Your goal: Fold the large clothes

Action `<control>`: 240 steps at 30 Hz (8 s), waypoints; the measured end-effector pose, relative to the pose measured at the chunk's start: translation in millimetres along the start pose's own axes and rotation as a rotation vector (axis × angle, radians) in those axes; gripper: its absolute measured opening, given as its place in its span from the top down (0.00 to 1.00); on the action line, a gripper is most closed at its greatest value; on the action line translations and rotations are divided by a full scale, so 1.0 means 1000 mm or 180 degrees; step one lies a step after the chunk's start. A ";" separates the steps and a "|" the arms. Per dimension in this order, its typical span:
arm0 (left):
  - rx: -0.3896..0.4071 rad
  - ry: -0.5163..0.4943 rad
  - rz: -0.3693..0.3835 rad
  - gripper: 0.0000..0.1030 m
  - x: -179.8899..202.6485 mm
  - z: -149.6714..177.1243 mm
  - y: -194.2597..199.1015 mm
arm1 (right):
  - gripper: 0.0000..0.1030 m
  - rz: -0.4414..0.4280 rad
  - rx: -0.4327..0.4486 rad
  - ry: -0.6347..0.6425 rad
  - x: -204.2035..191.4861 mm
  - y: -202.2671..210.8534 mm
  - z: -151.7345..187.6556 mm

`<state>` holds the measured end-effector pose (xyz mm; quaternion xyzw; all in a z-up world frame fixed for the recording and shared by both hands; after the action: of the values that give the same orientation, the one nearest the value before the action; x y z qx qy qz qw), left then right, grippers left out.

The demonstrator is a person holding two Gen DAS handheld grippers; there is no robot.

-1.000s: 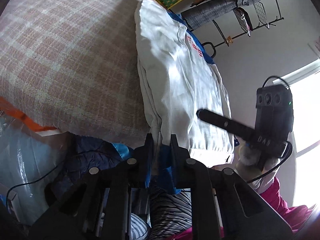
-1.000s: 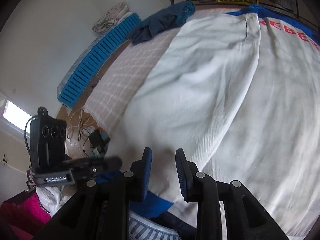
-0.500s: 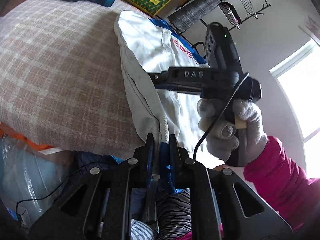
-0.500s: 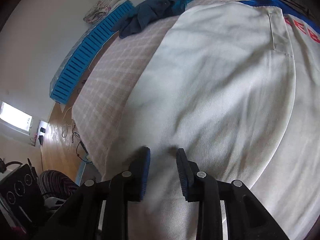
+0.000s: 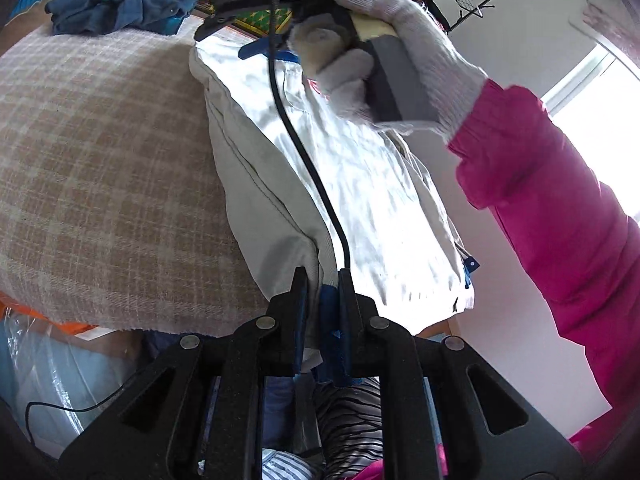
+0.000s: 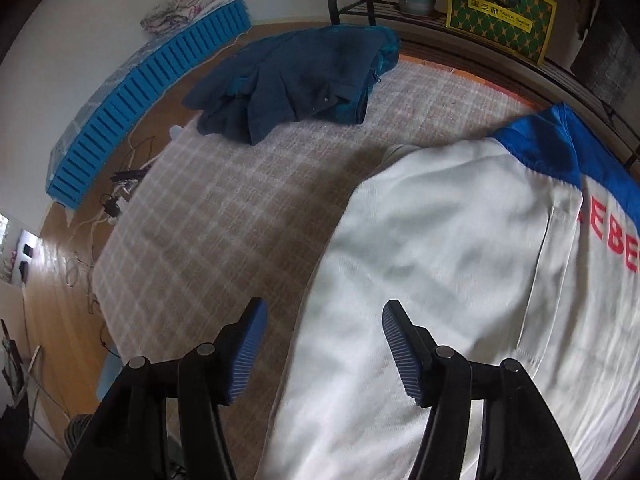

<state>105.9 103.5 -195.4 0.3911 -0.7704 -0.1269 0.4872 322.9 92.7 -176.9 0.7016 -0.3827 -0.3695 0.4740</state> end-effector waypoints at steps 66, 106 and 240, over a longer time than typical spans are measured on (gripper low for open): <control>-0.0952 -0.1350 -0.0033 0.85 0.120 0.051 -0.051 | 0.70 -0.1029 0.1283 -0.1788 0.272 0.127 0.201; -0.0948 -0.1270 -0.0179 0.85 0.078 0.046 -0.111 | 1.00 -0.0589 0.1122 -0.1487 0.290 0.052 0.096; -0.0645 -0.1572 -0.0045 0.60 0.197 0.012 -0.103 | 0.97 0.2298 0.2051 -0.1774 0.403 0.303 0.440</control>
<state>102.0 -110.3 -132.6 0.3029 -0.8466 -0.2984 0.3202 53.4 -511.7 -74.4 0.5111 -0.8032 -0.2196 0.2129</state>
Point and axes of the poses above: each gripper's, at about its wrist camera, not at the fingertips, and y roughly against the way its jaws point, x to its right, z to its underside, the point moved 3 cm from there along -y, roughly the way its jaws point
